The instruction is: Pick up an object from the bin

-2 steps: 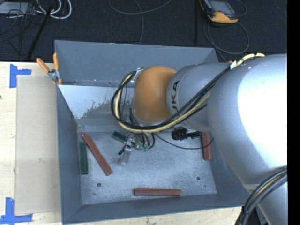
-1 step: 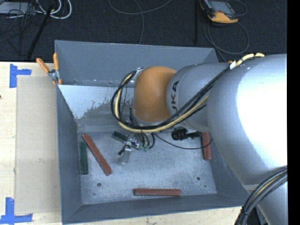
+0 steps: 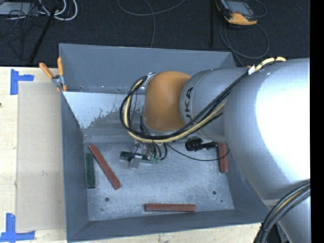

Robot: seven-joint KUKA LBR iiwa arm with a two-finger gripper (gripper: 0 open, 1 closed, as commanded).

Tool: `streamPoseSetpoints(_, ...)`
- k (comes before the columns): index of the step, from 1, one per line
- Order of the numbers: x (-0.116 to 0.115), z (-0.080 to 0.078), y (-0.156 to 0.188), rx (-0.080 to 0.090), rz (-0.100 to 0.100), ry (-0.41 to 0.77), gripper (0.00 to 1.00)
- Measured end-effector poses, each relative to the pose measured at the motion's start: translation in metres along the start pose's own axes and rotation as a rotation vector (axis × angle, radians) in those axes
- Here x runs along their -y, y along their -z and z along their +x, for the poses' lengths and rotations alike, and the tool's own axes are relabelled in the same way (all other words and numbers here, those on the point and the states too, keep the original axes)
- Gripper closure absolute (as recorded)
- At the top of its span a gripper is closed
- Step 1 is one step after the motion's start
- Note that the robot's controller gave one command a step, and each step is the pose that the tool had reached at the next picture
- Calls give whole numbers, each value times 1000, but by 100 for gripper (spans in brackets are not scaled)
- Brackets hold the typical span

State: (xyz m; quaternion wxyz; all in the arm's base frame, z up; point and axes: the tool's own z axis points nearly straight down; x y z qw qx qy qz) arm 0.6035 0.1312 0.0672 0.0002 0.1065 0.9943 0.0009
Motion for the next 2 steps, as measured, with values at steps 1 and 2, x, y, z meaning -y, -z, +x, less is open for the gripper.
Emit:
streamPoseSetpoints(1,0,-1,4,0,0,-2,100)
streamPoseSetpoints(2,0,-1,38,1,0,-3,100)
